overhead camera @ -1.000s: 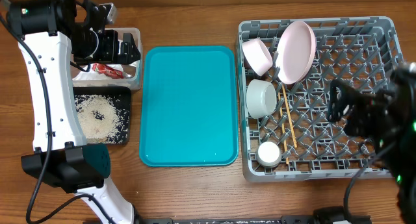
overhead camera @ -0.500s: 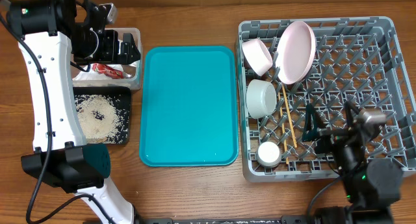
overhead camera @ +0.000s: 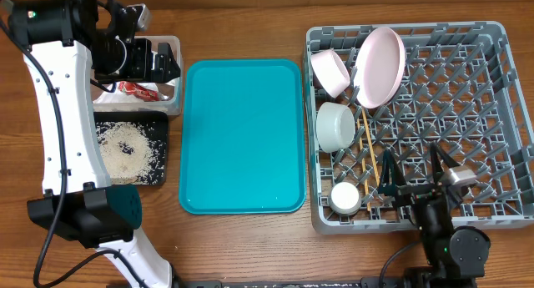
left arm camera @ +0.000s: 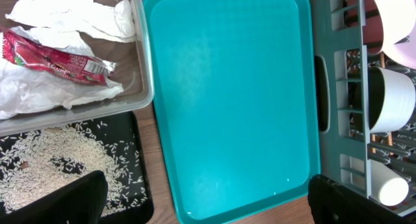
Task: Sort waste into correct bins and load items into the dishwasher
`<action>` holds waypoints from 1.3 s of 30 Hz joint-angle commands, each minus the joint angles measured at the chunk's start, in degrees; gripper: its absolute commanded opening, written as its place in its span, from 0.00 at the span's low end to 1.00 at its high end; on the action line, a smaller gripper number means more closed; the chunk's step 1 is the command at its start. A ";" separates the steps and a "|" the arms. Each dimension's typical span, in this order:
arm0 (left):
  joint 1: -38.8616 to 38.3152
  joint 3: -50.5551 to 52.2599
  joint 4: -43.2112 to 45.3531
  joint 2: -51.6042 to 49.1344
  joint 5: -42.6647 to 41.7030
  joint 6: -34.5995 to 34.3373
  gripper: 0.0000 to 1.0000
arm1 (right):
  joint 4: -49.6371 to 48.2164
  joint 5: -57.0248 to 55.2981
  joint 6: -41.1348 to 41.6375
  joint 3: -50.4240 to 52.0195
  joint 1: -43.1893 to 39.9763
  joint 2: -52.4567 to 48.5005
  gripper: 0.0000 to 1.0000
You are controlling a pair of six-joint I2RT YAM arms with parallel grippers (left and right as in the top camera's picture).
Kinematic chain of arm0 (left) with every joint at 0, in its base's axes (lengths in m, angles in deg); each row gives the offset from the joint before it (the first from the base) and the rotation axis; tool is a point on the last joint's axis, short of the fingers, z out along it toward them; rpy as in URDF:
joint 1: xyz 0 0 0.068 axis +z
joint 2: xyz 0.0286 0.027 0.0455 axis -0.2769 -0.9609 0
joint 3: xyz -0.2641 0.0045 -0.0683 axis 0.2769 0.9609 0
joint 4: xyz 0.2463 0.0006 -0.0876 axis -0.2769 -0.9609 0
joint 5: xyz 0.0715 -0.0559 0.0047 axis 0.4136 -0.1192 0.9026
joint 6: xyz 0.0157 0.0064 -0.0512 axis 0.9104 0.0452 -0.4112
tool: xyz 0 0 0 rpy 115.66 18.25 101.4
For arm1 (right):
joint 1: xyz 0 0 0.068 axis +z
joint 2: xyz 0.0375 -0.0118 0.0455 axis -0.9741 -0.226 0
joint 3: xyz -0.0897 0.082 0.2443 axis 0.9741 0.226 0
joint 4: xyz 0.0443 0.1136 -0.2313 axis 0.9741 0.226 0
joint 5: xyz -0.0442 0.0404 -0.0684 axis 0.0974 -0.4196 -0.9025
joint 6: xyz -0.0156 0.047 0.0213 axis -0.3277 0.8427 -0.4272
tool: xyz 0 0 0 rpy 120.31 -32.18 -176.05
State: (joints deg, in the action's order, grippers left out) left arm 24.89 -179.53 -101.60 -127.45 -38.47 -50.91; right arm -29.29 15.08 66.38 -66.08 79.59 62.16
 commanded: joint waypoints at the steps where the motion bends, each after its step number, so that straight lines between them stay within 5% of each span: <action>1: -0.22 -1.18 0.15 1.20 -0.74 0.61 1.00 | -0.90 0.33 -0.24 2.12 -0.15 2.10 1.00; 10: -0.22 -1.18 0.15 1.20 -0.74 0.61 1.00 | -4.48 -0.17 -0.33 6.03 -0.17 5.42 1.00; 16: -0.22 -1.16 0.15 1.20 -0.74 0.61 1.00 | 6.32 0.50 -0.11 6.03 -0.15 5.42 1.00; 39: -0.22 -1.18 0.15 1.20 -0.74 0.61 1.00 | 6.25 -0.09 -0.02 6.03 -0.15 5.38 1.00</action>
State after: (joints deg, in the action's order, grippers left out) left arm 24.89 -179.53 -101.60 -127.45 -38.47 -50.93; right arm -22.69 14.91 66.40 -60.64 79.59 66.97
